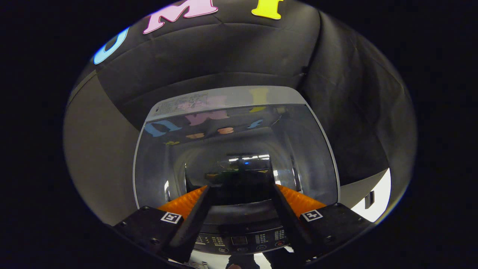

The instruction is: Put the clothes into the washing machine and then close the washing machine lid.

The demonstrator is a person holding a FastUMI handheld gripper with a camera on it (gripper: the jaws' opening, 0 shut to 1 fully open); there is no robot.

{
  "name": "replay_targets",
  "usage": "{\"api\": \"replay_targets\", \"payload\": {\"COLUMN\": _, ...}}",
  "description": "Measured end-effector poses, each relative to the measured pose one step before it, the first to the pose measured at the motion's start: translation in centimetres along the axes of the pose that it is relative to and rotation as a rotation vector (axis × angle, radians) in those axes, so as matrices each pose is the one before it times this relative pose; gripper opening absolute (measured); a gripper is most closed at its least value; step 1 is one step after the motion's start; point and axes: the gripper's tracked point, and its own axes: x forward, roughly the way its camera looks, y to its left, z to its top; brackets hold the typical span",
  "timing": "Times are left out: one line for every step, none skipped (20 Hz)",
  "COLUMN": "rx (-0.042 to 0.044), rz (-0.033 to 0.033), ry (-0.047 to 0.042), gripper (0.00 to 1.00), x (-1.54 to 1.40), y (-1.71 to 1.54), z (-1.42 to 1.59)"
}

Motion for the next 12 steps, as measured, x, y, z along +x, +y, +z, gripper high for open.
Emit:
{"api": "replay_targets", "payload": {"rx": 0.00223, "rz": 0.00247, "ry": -0.00448, "gripper": 1.0, "x": -0.015, "y": 0.039, "z": 0.102}}
{"api": "replay_targets", "payload": {"rx": -0.00214, "rz": 0.00005, "ry": -0.01209, "gripper": 1.0, "x": -0.126, "y": -0.005, "z": 0.342}}
{"api": "replay_targets", "payload": {"rx": -0.00486, "rz": -0.00373, "ry": -0.01346, "gripper": 1.0, "x": -0.026, "y": -0.119, "z": 0.223}}
{"api": "replay_targets", "payload": {"rx": -0.00447, "rz": -0.00106, "ry": -0.01251, "gripper": 1.0, "x": -0.182, "y": -0.057, "z": 0.396}}
{"api": "replay_targets", "payload": {"rx": -0.00259, "rz": 0.00038, "ry": -0.01744, "gripper": 1.0, "x": -0.209, "y": -0.019, "z": 0.546}}
{"api": "replay_targets", "payload": {"rx": -0.00118, "rz": 0.00187, "ry": -0.02162, "gripper": 1.0, "x": -0.25, "y": -0.121, "z": 0.712}}
{"api": "replay_targets", "payload": {"rx": 0.00261, "rz": 0.00836, "ry": -0.02755, "gripper": 1.0, "x": -0.262, "y": 0.076, "z": 0.738}}
{"api": "replay_targets", "payload": {"rx": 0.00452, "rz": 0.00702, "ry": -0.03374, "gripper": 1.0, "x": -0.396, "y": 0.22, "z": 1.128}}
{"api": "replay_targets", "payload": {"rx": 0.00065, "rz": 0.00567, "ry": -0.04256, "gripper": 1.0, "x": -0.715, "y": 0.163, "z": 1.491}}
{"api": "replay_targets", "payload": {"rx": -0.00261, "rz": 0.00595, "ry": -0.04688, "gripper": 1.0, "x": -0.803, "y": 0.104, "z": 1.567}}
{"api": "replay_targets", "payload": {"rx": -0.00534, "rz": 0.00142, "ry": -0.05425, "gripper": 1.0, "x": -0.786, "y": 0.007, "z": 2.217}}
{"api": "replay_targets", "payload": {"rx": -0.00417, "rz": 0.00393, "ry": -0.05429, "gripper": 1.0, "x": -1.096, "y": 0.108, "z": 2.364}}
